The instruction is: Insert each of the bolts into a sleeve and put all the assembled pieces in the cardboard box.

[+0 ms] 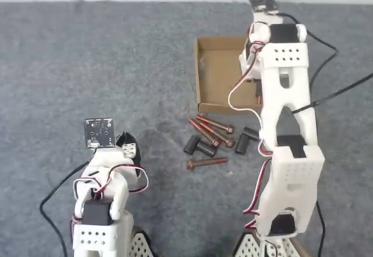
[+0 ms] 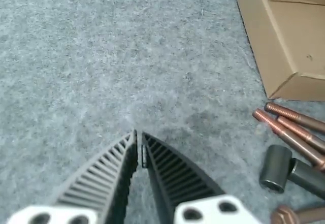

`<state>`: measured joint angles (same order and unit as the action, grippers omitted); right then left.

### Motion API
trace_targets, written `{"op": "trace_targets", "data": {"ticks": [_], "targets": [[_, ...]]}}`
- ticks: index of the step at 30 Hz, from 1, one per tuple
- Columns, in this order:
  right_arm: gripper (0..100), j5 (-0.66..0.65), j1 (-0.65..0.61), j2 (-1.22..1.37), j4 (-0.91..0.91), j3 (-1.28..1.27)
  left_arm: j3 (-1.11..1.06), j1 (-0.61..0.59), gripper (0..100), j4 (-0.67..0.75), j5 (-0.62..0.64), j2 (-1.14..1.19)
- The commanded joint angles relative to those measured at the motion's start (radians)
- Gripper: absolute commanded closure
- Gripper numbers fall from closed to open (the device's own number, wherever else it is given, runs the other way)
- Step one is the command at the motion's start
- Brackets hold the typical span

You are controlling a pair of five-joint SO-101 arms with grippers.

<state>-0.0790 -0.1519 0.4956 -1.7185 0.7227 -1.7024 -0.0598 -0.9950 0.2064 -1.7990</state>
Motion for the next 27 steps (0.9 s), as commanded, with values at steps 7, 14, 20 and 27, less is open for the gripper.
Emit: {"op": "trace_targets", "data": {"ticks": [7,14,20,27], "targets": [[99.2,-0.011,-0.038,-0.160,-0.068,-0.146,0.016,-0.006,99,-0.005,-0.011,0.008],[99.2,-0.006,-0.105,-0.289,0.090,-0.502,0.016,-0.006,99,-0.005,-0.011,0.008],[99.1,-0.011,-0.180,-0.400,0.216,-0.760,0.016,-0.006,99,-0.005,-0.011,0.008],[98.8,-0.014,-0.338,-0.530,0.285,-0.942,0.016,-0.006,99,-0.005,-0.011,0.008]]}}
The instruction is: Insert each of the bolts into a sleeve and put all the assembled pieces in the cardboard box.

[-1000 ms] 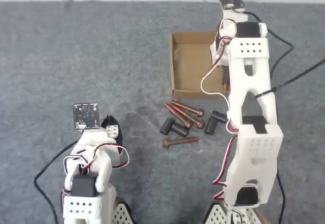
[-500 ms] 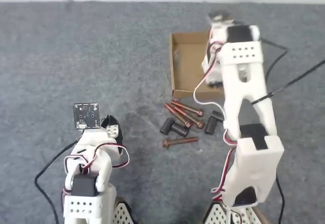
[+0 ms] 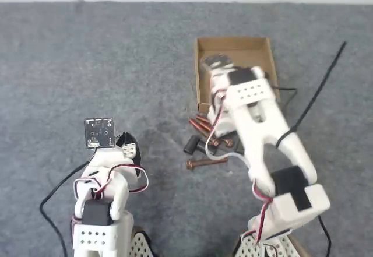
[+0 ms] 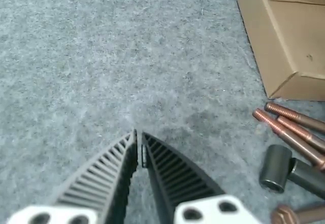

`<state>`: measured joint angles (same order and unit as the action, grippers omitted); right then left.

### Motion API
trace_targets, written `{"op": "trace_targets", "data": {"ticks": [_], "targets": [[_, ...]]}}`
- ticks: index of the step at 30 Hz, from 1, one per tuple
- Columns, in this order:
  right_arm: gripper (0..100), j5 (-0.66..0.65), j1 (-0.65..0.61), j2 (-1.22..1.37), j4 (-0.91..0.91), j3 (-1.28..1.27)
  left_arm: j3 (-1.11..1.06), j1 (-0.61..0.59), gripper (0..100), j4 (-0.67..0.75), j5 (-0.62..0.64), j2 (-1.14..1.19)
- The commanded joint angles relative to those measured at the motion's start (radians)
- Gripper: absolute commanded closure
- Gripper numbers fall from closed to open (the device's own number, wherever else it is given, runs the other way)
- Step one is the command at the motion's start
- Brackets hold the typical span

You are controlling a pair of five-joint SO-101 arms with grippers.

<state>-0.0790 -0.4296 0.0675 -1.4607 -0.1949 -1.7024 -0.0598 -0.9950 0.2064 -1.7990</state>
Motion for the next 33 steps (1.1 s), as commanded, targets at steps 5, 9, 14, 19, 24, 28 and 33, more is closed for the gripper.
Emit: {"op": "trace_targets", "data": {"ticks": [5,9,14,19,24,28,33], "targets": [[97.8,-0.043,-0.174,-0.131,0.051,-0.064,0.016,-0.006,99,-0.005,-0.011,0.008],[87.4,-0.161,-0.223,-0.116,0.045,-0.092,0.016,-0.006,99,-0.005,-0.011,0.008],[84.7,-0.173,-0.251,-0.079,0.077,-0.117,0.016,-0.006,99,-0.005,-0.012,0.008],[84.7,-0.176,-0.245,-0.013,0.140,-0.118,0.016,-0.006,99,-0.005,-0.012,0.008],[84.7,-0.178,-0.242,0.067,0.214,-0.118,0.016,-0.006,99,-0.005,-0.012,0.008],[84.7,-0.221,-0.222,0.116,0.246,-0.114,0.016,-0.006,99,-0.005,-0.012,0.008],[85.5,-0.255,-0.189,0.157,0.269,-0.117,0.016,-0.006,99,-0.005,-0.012,0.008]]}}
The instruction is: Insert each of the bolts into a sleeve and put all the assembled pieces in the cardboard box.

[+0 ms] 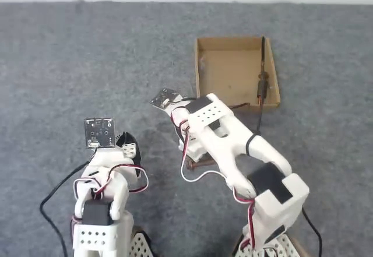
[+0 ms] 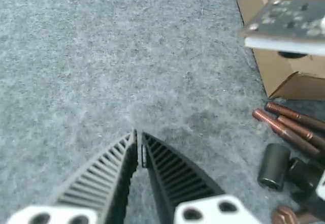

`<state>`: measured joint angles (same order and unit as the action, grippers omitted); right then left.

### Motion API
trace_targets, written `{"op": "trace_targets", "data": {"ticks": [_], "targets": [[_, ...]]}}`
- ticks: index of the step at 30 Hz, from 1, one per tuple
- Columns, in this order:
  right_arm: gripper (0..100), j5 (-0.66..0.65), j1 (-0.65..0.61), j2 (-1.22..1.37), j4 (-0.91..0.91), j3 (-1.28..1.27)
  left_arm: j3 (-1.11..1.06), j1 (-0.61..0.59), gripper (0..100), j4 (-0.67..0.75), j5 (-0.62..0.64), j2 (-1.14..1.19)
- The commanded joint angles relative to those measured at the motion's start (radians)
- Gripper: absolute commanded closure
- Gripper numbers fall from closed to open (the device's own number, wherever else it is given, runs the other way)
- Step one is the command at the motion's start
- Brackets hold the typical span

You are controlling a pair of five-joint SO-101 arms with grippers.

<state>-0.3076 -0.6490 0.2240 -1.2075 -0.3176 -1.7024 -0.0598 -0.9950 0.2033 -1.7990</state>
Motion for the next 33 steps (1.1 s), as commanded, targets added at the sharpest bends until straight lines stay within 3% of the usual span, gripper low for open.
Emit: {"op": "trace_targets", "data": {"ticks": [1,5,14,28,33], "targets": [[86.9,-0.026,0.033,0.010,0.024,0.006,0.016,-0.006,99,-0.005,-0.009,0.008],[94.0,-0.026,0.033,0.064,0.058,0.005,0.016,-0.006,99,-0.005,-0.009,0.008],[98.5,-0.026,0.031,0.071,0.058,0.015,0.016,-0.006,99,-0.005,-0.009,0.008],[98.6,0.038,0.038,-0.363,-0.286,0.015,0.016,-0.006,99,-0.003,-0.009,0.008],[98.6,0.060,0.140,-0.401,-0.372,0.014,0.016,-0.006,99,-0.003,-0.009,0.008]]}}
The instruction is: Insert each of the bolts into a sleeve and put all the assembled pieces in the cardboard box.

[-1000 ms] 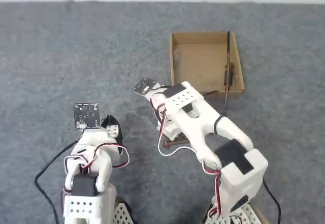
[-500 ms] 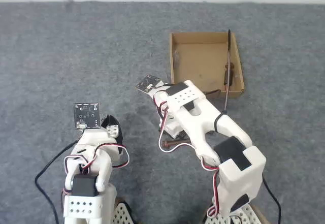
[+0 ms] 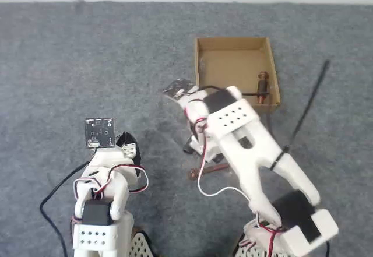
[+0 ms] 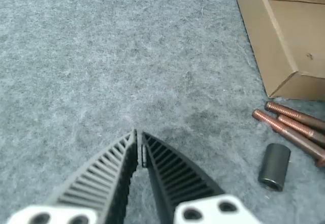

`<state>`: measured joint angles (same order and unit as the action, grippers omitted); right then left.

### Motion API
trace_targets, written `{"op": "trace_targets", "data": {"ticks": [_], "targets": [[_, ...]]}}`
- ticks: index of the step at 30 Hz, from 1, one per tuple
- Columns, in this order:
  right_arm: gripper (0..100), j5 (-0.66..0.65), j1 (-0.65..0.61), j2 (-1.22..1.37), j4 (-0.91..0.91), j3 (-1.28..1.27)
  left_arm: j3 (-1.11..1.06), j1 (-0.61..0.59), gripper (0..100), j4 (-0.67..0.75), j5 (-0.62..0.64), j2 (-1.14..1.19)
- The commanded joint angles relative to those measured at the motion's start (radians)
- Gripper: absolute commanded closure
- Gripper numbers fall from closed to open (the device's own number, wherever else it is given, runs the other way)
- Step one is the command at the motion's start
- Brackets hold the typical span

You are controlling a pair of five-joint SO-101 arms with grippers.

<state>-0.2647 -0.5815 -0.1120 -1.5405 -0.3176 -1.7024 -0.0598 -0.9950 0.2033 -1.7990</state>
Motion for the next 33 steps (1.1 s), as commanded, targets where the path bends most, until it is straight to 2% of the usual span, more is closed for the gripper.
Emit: {"op": "trace_targets", "data": {"ticks": [1,6,10,15,20,25,29,33], "targets": [[98.7,0.017,0.111,-0.065,-0.041,0.006,0.016,-0.006,99,-0.003,-0.009,0.008],[98.9,0.025,0.294,-0.110,0.058,-0.152,0.016,-0.006,99,-0.003,-0.009,0.008],[98.9,0.026,0.381,-0.205,0.213,-0.331,0.016,-0.006,98,0.000,-0.009,0.008],[98.8,0.103,0.475,-0.334,0.252,-0.430,0.016,-0.002,98,0.002,-0.008,0.008],[98.7,0.115,0.596,-0.372,0.384,-0.522,0.016,0.003,98,0.002,-0.003,0.008],[98.6,0.152,0.654,-0.372,0.536,-0.631,0.018,0.003,98,0.002,0.000,0.008],[98.6,0.155,0.656,-0.372,0.538,-0.634,0.022,-0.006,98,0.081,-0.002,0.014],[98.6,0.153,0.657,-0.372,0.538,-0.638,0.077,0.002,98,0.035,-0.002,0.015]]}}
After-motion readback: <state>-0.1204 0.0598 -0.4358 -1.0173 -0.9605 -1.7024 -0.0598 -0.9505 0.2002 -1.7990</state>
